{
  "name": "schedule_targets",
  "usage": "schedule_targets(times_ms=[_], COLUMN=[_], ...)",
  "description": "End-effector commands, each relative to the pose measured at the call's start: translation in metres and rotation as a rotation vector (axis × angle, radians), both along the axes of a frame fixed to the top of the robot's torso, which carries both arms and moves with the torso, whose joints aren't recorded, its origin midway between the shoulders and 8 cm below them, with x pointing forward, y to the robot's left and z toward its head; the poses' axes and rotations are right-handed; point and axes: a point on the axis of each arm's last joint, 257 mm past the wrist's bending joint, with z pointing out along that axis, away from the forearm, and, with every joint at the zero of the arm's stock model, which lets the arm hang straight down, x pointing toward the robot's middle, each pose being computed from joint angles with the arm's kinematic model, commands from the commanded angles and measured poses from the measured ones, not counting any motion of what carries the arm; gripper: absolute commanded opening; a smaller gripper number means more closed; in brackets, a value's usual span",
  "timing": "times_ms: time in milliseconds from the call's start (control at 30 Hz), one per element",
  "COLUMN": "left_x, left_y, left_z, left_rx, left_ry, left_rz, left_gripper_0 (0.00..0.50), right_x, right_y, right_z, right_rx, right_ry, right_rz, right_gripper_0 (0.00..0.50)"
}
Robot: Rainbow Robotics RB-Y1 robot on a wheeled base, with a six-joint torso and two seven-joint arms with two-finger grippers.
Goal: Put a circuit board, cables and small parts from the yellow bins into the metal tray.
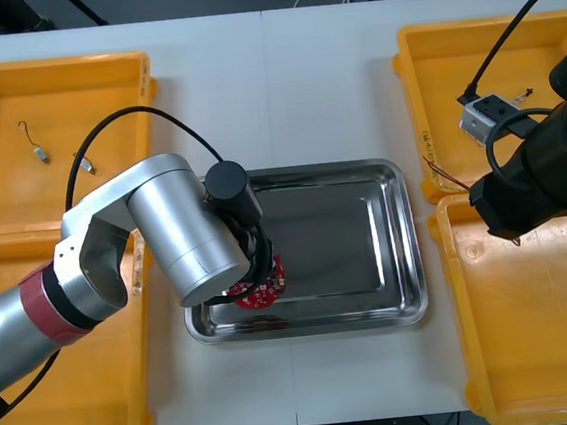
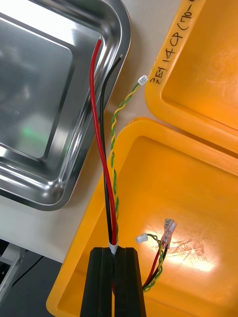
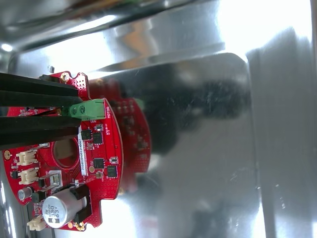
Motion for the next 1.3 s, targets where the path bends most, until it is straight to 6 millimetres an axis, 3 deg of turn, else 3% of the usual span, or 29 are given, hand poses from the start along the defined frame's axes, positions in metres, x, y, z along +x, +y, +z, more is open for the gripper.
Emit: schedule_targets(times_ms=[33, 333, 400, 433, 467, 533, 633, 1133, 1300], left_x=[0.002, 0.002, 0.002, 0.003, 0.003, 0.004, 0.004, 0.004, 0.008], left_y=[-0.016, -0.011, -0.011, -0.01, -0.009, -0.009, -0.01, -0.009, -0.004], left_z=[0.007, 0.005, 0.005, 0.005, 0.005, 0.005, 0.005, 0.006, 0.024], left_rx=[-0.05, -0.037, -0.038, -0.039, -0.036, -0.037, -0.04, -0.047, -0.055], left_ry=[-0.021, -0.022, -0.023, -0.024, -0.026, -0.027, -0.027, -0.025, -0.034], left_rz=[0.038, 0.041, 0.04, 0.041, 0.041, 0.039, 0.038, 0.04, 0.033], left_gripper_0=[0.0, 0.0, 0.007, 0.033, 0.157, 0.332, 0.5, 0.5, 0.5], right_x=[0.002, 0.002, 0.002, 0.002, 0.002, 0.002, 0.002, -0.001, -0.001], right_y=[-0.004, -0.004, -0.004, -0.004, -0.004, -0.003, -0.003, -0.002, 0.008], right_z=[0.014, 0.013, 0.013, 0.013, 0.014, 0.014, 0.014, 0.012, 0.005], right_rx=[-0.057, -0.057, -0.057, -0.057, -0.056, -0.055, -0.055, -0.059, -0.058], right_ry=[-0.042, -0.04, -0.039, -0.038, -0.041, -0.04, -0.04, -0.031, -0.029], right_rz=[0.073, 0.073, 0.075, 0.074, 0.074, 0.075, 0.075, 0.097, 0.131], right_gripper_0=[0.0, 0.0, 0.0, 0.0, 0.0, 0.0, 0.0, 0.0, 0.0])
